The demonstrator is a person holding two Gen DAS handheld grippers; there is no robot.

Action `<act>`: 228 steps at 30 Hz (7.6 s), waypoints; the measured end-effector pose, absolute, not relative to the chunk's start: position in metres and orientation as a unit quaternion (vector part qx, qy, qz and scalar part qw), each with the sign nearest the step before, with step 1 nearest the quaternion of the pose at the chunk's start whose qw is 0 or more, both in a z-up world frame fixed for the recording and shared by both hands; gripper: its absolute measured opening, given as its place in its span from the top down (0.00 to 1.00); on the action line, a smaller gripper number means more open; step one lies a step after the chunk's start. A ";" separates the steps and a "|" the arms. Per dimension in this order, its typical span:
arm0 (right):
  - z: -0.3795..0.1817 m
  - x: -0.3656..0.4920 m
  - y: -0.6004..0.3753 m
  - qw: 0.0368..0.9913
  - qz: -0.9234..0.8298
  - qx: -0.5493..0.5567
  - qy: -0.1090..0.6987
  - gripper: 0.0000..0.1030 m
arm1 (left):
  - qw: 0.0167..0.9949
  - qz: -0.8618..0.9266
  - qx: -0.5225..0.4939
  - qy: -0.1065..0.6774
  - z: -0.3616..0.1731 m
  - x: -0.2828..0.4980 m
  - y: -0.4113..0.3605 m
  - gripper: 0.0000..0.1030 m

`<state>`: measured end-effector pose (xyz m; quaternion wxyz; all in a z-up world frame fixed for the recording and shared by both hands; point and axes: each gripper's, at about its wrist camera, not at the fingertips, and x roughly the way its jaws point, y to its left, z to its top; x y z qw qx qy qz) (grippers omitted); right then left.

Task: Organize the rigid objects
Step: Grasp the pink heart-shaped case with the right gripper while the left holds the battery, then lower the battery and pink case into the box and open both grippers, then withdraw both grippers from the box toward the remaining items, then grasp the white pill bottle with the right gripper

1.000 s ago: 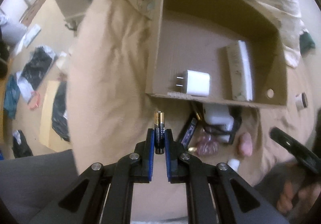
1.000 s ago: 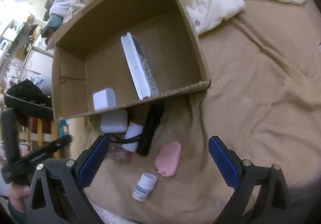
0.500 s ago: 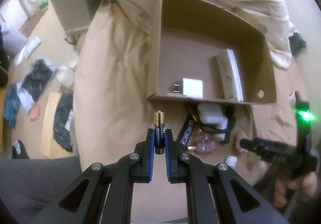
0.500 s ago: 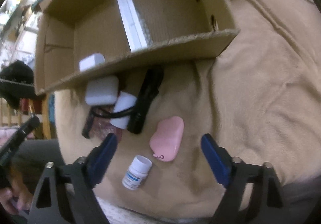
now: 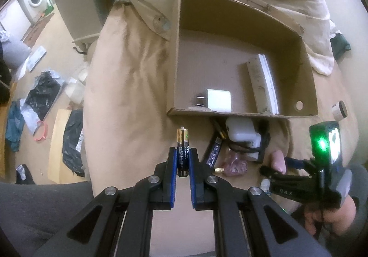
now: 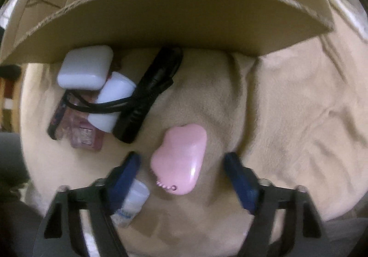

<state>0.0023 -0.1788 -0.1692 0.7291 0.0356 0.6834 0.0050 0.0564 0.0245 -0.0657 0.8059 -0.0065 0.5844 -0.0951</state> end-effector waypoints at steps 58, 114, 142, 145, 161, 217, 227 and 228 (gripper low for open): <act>-0.017 0.082 -0.219 0.883 0.094 0.112 0.446 0.62 | 0.831 -0.141 0.082 0.532 -0.059 0.156 -0.059 0.91; -0.056 0.099 -0.218 0.879 0.100 0.177 0.431 0.00 | 0.793 -0.166 0.068 0.582 -0.101 0.155 -0.083 0.41; -0.002 0.044 -0.242 0.902 0.093 0.233 0.351 0.00 | 0.846 -0.115 0.089 0.513 -0.035 0.124 -0.054 0.15; 0.009 0.029 -0.246 0.895 0.090 0.250 0.360 0.00 | 0.851 -0.092 0.074 0.511 -0.019 0.111 -0.032 0.15; -0.052 -0.022 -0.223 0.806 0.042 0.253 0.533 0.00 | 0.820 -0.020 -0.041 0.571 -0.047 0.065 0.056 0.15; -0.054 -0.013 -0.260 0.847 0.081 0.233 0.470 0.72 | 0.750 -0.085 0.162 0.635 -0.149 0.097 -0.048 0.43; -0.057 -0.013 -0.279 0.834 0.080 0.279 0.470 0.72 | 0.727 -0.071 0.187 0.657 -0.166 0.114 -0.061 0.68; -0.057 -0.012 -0.280 0.832 0.081 0.282 0.470 0.72 | 0.724 -0.072 0.184 0.661 -0.164 0.115 -0.060 0.68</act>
